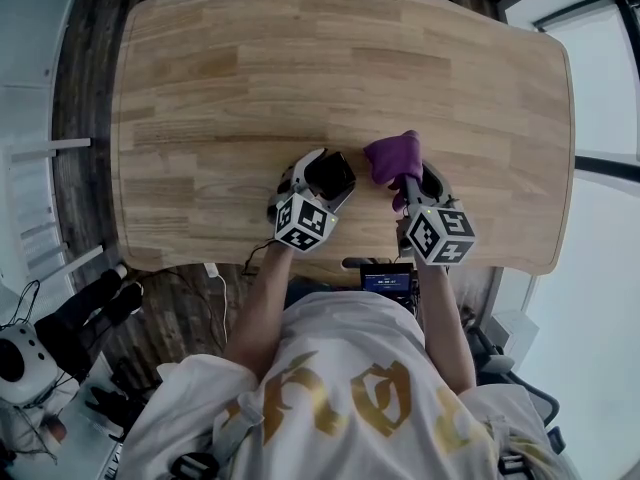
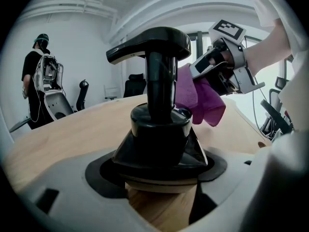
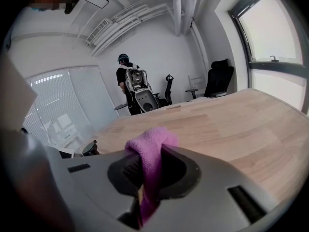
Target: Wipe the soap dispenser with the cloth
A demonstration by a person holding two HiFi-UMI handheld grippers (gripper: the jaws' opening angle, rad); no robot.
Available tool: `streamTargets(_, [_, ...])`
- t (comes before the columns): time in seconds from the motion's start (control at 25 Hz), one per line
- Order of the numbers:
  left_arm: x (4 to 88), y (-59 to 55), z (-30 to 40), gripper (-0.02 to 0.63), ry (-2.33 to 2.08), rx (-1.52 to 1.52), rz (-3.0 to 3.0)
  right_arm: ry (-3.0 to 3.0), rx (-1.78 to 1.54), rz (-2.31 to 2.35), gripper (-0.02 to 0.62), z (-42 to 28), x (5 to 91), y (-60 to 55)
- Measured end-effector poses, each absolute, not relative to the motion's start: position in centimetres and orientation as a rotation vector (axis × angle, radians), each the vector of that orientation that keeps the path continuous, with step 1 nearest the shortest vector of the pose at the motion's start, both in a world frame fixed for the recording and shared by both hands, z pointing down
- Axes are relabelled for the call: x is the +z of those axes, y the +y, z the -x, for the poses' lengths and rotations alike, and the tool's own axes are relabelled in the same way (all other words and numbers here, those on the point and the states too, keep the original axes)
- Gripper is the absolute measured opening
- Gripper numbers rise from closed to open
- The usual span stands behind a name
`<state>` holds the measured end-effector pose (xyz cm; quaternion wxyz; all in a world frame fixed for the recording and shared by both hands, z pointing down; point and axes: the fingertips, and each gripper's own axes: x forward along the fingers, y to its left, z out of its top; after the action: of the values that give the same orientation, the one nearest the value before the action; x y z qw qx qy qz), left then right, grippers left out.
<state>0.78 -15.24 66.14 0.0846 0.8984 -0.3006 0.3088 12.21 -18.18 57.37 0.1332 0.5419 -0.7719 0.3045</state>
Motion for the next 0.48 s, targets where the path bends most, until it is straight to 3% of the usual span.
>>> streamTargets(0.48, [66.3, -14.5, -0.9, 0.364, -0.798, 0.963, -2.71, -2.261, 0.832, -1.527, 0.034, -11.2, 56.3, -18.6])
